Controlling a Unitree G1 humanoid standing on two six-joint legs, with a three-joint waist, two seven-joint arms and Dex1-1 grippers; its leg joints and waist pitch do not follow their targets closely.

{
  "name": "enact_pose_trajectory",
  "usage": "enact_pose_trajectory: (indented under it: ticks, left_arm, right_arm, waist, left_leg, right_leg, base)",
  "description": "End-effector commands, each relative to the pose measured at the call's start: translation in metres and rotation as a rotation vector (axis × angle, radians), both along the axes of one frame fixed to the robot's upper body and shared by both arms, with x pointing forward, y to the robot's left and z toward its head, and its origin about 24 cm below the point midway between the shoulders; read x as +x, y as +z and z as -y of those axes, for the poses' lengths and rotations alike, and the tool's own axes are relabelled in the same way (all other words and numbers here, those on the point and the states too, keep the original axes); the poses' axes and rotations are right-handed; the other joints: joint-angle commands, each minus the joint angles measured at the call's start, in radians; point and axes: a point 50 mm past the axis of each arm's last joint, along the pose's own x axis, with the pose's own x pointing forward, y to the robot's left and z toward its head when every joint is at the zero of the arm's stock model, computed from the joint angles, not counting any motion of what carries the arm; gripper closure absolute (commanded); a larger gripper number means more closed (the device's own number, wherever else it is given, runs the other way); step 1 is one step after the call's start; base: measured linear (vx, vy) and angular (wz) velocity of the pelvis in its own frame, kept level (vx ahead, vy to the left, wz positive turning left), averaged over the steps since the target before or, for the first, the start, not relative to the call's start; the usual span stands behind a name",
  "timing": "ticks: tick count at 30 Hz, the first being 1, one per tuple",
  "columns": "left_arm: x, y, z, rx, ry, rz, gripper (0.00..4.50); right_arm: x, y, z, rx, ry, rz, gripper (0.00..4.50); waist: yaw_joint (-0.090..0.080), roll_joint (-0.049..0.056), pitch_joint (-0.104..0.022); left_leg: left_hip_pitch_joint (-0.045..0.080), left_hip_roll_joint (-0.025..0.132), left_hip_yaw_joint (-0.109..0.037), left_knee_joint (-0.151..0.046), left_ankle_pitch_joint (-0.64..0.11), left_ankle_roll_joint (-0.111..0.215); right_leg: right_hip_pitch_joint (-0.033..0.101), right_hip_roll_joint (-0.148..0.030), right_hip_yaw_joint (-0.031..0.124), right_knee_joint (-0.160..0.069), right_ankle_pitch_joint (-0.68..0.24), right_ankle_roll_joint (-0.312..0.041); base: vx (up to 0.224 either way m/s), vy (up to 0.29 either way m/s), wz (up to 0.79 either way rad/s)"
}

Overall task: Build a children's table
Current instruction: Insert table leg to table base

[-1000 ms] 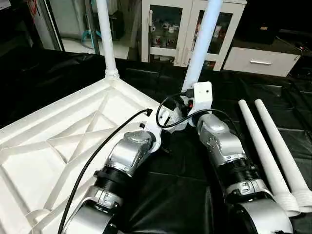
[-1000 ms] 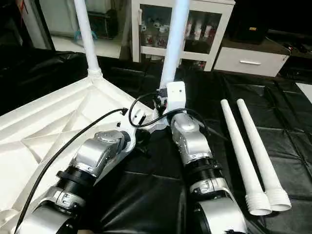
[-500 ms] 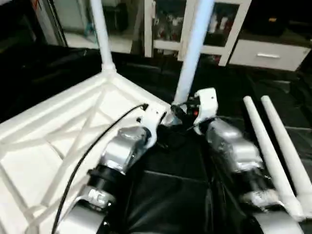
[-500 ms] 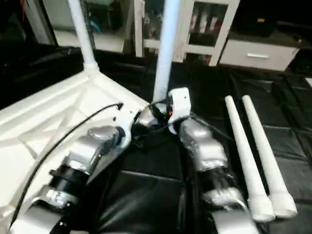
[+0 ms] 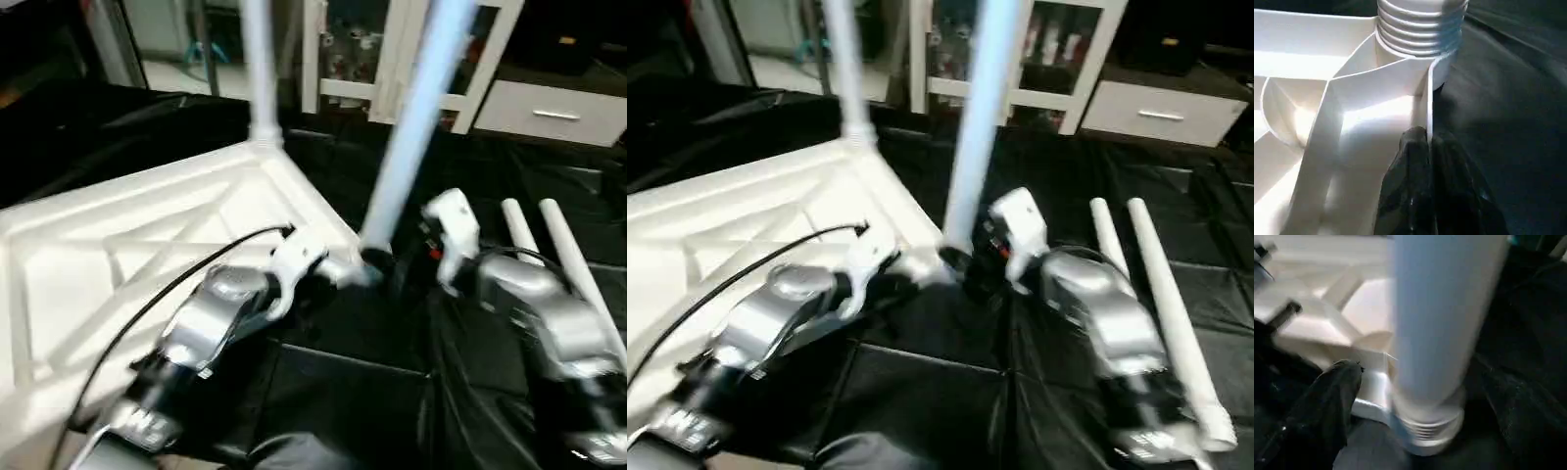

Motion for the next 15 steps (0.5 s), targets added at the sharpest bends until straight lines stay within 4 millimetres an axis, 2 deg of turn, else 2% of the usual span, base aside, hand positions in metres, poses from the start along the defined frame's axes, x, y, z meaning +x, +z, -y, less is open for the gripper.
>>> enact_pose_trajectory:
  ticks: [1,3,6,8,12,15]
  left_arm:
    - [-0.012,-0.011,0.002,0.008,-0.070,-0.075,4.50]
    - [-0.018,-0.010,-0.004,0.009,-0.138,-0.076,4.50]
    - [-0.022,-0.008,-0.006,0.003,-0.198,-0.065,4.50]
    - [-0.026,-0.005,-0.007,0.000,-0.243,-0.064,4.50]
    - [-0.029,-0.001,-0.009,-0.011,-0.275,-0.067,4.50]
    - [-0.030,0.001,-0.009,-0.020,-0.293,-0.068,4.50]
  right_arm:
    - [-0.009,0.005,-0.002,-0.018,0.082,-0.007,0.08]
    - [-0.024,0.005,0.003,-0.058,0.195,-0.035,0.08]
    - [-0.031,0.003,0.005,-0.071,0.242,-0.051,0.08]
    - [-0.034,0.000,0.005,-0.079,0.254,-0.052,0.08]
    - [-0.034,-0.005,-0.002,-0.071,0.257,-0.042,0.08]
    - [-0.032,-0.009,-0.003,-0.089,0.248,-0.029,0.08]
  waist:
    - [0.004,-0.007,-0.052]
    - [0.008,-0.009,-0.053]
    - [0.011,-0.011,-0.052]
    - [0.010,-0.009,-0.050]
    - [0.008,-0.008,-0.049]
    - [0.009,-0.008,-0.049]
  left_leg:
    - [0.014,0.069,-0.023,-0.060,-0.077,0.078]
    - [0.015,0.069,-0.023,-0.058,-0.071,0.087]
    - [0.014,0.070,-0.023,-0.058,-0.088,0.092]
    - [0.015,0.071,-0.023,-0.059,-0.116,0.075]
    - [0.017,0.069,-0.023,-0.059,-0.147,0.046]
    - [0.015,0.068,-0.023,-0.058,-0.150,0.037]
  right_leg:
    - [0.052,-0.067,0.044,-0.042,-0.057,-0.239]
    - [0.053,-0.069,0.044,-0.041,-0.043,-0.237]
    - [0.052,-0.071,0.044,-0.043,-0.064,-0.241]
    - [0.048,-0.073,0.046,-0.047,-0.117,-0.238]
    - [0.045,-0.069,0.046,-0.047,-0.151,-0.232]
    - [0.044,-0.070,0.047,-0.047,-0.168,-0.225]
  base:
    - [0.000,0.000,0.00]
    - [0.000,0.000,0.00]
    - [0.000,0.000,0.00]
    - [0.000,0.000,0.00]
    - [0.000,0.000,0.00]
    - [0.000,0.000,0.00]
